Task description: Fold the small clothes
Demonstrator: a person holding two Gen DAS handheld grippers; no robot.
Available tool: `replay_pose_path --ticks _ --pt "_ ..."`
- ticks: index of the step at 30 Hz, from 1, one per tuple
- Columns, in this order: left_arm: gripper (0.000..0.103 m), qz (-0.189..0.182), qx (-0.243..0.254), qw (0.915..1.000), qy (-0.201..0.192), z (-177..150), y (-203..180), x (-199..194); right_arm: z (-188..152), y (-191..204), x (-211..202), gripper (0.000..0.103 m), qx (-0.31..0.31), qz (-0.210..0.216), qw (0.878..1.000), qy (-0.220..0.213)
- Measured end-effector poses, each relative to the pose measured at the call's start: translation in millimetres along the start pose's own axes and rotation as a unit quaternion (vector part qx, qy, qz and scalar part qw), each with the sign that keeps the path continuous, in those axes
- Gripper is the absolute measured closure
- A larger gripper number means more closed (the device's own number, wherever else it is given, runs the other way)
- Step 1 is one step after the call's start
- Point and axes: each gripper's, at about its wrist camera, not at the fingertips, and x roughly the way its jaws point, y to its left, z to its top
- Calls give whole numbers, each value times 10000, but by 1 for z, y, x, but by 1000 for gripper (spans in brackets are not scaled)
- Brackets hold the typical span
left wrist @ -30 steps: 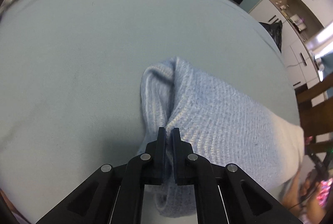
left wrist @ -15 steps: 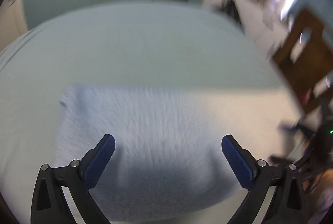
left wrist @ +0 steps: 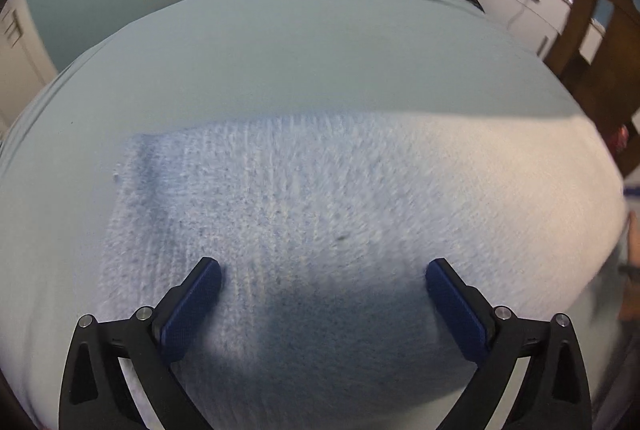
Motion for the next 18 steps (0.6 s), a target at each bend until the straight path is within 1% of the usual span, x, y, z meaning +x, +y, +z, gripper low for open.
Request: replay_pose_path --ticks 1,2,3,4,5,7,9,10,11,12,13,14,16,18 --pt "0 -159 -33 9998 -127 5 -6 -6 1 -1 -11 1 156 228 9996 -38" --pt "0 -319 -53 9992 -249 7 -12 -10 2 -3 -24 1 334 505 9980 -187" --pt "0 -476 -62 9983 -338 10 -21 -13 7 -2 -38 1 519 700 9952 -450" --pt "0 -584 -40 9977 -336 12 -32 -12 12 -1 -47 1 680 779 9924 -672" --pt "0 -638 19 9976 -269 14 -44 -9 22 1 -55 1 856 778 9894 -882" --pt "0 -586 323 9977 -110 13 -77 5 43 6 -55 1 1068 485 9881 -991" --pt "0 -377 589 9975 -132 12 -100 15 69 9 -42 1 1403 78 9861 -883" --pt "0 -247 605 9977 -203 10 -108 18 79 9 -31 1 1549 109 9850 -757" --pt "0 -179 542 9981 -232 6 -110 24 88 13 -16 1 1674 274 9838 -579" --pt "0 -179 437 9987 -185 4 -110 33 94 16 -3 1 1678 382 9842 -412" --pt "0 -170 379 9990 -182 2 -109 39 97 24 11 1 1591 393 9863 -189" --pt "0 -139 403 9987 -272 -2 -114 42 97 30 21 1 1469 345 9885 -62" --pt "0 -6 626 9972 -410 -12 -119 46 93 32 16 1 1357 370 9896 -310" --pt "0 7 651 9971 -392 -16 -122 47 84 25 10 1 1403 386 9891 -241"
